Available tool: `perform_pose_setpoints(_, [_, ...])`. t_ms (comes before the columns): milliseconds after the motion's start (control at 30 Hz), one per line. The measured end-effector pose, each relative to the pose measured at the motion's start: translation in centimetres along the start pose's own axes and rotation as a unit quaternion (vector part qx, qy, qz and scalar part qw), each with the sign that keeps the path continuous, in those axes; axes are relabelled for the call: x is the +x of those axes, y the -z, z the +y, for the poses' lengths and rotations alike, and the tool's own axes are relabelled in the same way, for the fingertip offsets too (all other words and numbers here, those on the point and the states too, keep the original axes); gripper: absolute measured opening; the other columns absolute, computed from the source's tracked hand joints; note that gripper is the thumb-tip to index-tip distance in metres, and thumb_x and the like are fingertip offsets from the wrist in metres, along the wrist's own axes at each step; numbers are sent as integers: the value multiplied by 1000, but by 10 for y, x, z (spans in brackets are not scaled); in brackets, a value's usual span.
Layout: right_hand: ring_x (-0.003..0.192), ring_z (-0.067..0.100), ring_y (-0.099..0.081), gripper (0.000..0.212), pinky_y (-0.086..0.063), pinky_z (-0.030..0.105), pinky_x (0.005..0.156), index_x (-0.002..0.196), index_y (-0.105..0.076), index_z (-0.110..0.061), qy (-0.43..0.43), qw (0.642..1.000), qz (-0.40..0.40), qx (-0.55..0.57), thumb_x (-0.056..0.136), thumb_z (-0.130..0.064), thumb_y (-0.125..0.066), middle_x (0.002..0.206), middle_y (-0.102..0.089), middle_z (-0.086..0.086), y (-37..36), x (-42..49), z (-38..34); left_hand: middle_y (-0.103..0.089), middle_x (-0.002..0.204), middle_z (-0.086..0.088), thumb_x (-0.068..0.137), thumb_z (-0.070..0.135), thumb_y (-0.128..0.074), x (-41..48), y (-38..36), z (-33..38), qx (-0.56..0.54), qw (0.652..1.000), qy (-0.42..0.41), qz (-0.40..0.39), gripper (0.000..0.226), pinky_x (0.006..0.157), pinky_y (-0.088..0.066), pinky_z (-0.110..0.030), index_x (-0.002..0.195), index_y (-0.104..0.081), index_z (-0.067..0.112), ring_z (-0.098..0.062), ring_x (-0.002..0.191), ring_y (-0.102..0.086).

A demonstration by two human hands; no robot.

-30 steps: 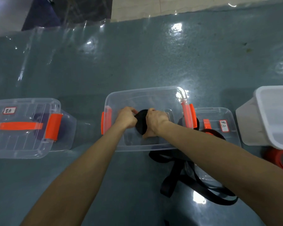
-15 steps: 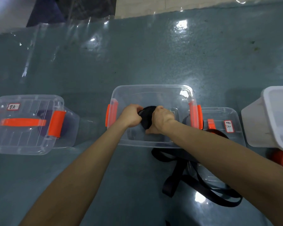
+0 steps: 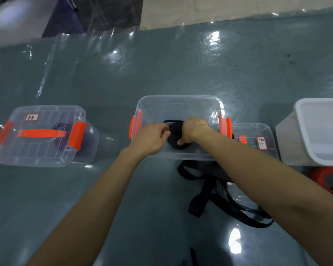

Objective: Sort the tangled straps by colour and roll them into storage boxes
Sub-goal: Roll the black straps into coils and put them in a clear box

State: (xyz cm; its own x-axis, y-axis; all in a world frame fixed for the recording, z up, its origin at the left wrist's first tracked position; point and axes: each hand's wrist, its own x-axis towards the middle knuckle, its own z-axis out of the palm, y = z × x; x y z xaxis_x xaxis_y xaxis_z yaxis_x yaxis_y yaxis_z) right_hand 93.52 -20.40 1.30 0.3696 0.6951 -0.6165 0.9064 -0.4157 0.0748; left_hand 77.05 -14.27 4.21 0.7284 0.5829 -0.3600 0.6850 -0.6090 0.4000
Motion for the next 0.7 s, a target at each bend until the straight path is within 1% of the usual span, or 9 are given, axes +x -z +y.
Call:
perform_pose_setpoints(100, [123,37,-67,41,-55,40,99,133,-65,-10,39,989,98,105,105,-40,-58,134,-70,16,12,-40,22,-74,133,2,104,60,-60,-49,-4,7,-37,996,-80,-4,52,104,-54,-39,143,-64,25,-17,123,-68])
perform_pose_setpoints(167, [114,35,-70,32,-57,41,94,128,-70,-11,60,946,224,227,103,-24,-53,123,-75,14,2,-80,39,-71,136,5,94,67,-67,-69,-17,9,38,992,-120,-25,66,103,-54,-40,149,-57,32,-17,123,-66])
perform_pose_setpoints(267, [94,25,-69,24,-53,36,85,114,-73,-16,21,816,442,373,96,-14,-56,105,-77,3,-46,-143,57,-74,110,-2,97,28,-72,-68,-34,12,158,976,-139,56,33,83,-53,-47,129,-65,23,-32,102,-69])
perform_pose_setpoints(333, [94,23,-65,21,-53,39,86,111,-70,-16,-35,774,490,399,95,-15,-57,103,-72,1,-90,-173,66,-69,87,-7,94,6,-67,-67,-39,17,149,974,-126,115,18,70,-50,-48,108,-68,18,-35,83,-65])
perform_pose_setpoints(433, [130,28,-56,55,-47,47,114,139,-59,-16,-90,832,406,367,94,-47,-62,136,-64,5,-153,-187,80,-64,74,-4,93,2,-68,-72,-46,23,117,974,-126,150,17,59,-41,-40,96,-67,18,-28,70,-58])
perform_pose_setpoints(500, [159,31,-29,118,-18,55,132,165,-29,-15,-89,911,263,306,77,-84,-67,169,-37,9,-184,-185,83,-66,77,-3,94,2,-67,-75,-52,23,109,972,-129,161,17,61,-39,-39,97,-68,19,-29,72,-61])
perform_pose_setpoints(567, [163,31,-18,151,4,62,129,170,-11,-14,-71,960,160,219,58,-98,-66,173,-28,9,-204,-180,81,-75,97,-6,94,4,-68,-76,-54,24,105,972,-137,157,24,80,-51,-45,114,-72,17,-33,93,-69])
perform_pose_setpoints(633, [154,34,-34,137,0,67,130,165,-24,-11,-65,979,137,134,63,-88,-74,159,-43,12,-214,-173,77,-74,122,-9,92,4,-72,-83,-54,28,98,968,-155,170,41,103,-50,-49,132,-71,11,-34,116,-67])
perform_pose_setpoints(700, [140,32,-47,106,-20,62,129,151,-43,-12,-66,983,155,78,74,-75,-79,145,-54,10,-219,-168,74,-71,127,-10,90,1,-72,-97,-56,31,82,956,-181,216,44,106,-49,-48,134,-69,7,-33,121,-65])
